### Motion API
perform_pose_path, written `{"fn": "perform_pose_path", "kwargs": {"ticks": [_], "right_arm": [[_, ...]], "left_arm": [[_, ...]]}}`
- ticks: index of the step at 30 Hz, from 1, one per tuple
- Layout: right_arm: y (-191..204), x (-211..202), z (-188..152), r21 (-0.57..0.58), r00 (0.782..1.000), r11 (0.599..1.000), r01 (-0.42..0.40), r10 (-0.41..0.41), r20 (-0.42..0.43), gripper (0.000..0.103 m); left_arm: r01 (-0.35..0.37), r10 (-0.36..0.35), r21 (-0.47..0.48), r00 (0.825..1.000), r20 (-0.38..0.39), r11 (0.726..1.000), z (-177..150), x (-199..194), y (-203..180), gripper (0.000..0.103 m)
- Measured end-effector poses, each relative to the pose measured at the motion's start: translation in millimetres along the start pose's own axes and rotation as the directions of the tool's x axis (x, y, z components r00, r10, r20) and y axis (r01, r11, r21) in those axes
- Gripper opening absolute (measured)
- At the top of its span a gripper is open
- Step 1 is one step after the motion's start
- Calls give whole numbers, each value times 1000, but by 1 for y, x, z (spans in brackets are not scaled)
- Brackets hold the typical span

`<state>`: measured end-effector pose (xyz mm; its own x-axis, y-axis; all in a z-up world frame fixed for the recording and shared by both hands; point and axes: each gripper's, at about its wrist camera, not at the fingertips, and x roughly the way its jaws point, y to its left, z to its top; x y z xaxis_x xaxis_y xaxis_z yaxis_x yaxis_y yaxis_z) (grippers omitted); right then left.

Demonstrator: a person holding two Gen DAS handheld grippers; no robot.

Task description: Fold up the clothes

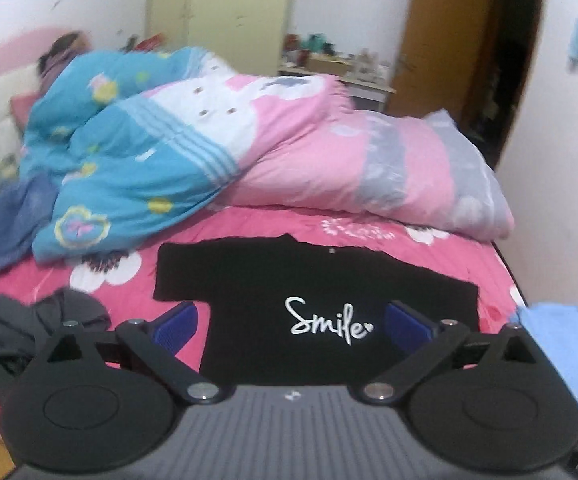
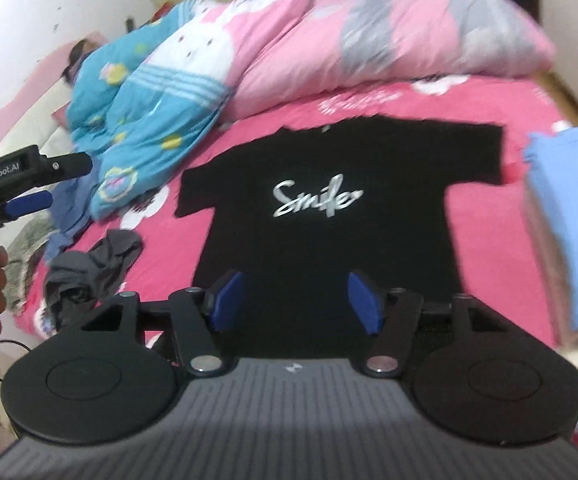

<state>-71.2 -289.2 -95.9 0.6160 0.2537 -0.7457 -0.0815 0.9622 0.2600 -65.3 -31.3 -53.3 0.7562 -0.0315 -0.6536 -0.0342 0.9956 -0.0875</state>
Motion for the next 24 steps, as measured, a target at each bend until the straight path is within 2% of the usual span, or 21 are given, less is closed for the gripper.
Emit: {"fn": "perform_pose_path", "kwargs": {"ticks": [6, 11, 13, 16, 18, 21, 24], "right_arm": [[38, -45, 6, 16, 994, 996, 84, -85, 74, 67], [76, -84, 20, -13, 968, 994, 110, -104, 227, 85], [85, -88, 22, -36, 960, 992, 125, -112, 256, 89], [98, -90, 24, -60, 949, 987, 151, -127, 288, 89], [104, -87, 23, -64, 953, 985, 158, -135, 272, 89], [112, -87, 20, -73, 961, 986, 148, -126, 246, 89], [115, -91, 18, -76, 960, 983, 167, -144, 242, 89]], "left_arm": [[-18, 12, 108, 999, 51, 994, 24, -51, -20, 101], [-19, -1, 139, 990, 139, 990, 59, -96, -16, 103], [-16, -5, 134, 988, 157, 991, 70, -106, -12, 103], [41, -59, 120, 987, 151, 992, 81, -111, -3, 103], [60, -75, 102, 987, 145, 993, 82, -109, 1, 103], [60, -66, 78, 996, 68, 995, 85, -100, 1, 103], [65, -65, 63, 998, 8, 996, 82, -93, -1, 103]]}}
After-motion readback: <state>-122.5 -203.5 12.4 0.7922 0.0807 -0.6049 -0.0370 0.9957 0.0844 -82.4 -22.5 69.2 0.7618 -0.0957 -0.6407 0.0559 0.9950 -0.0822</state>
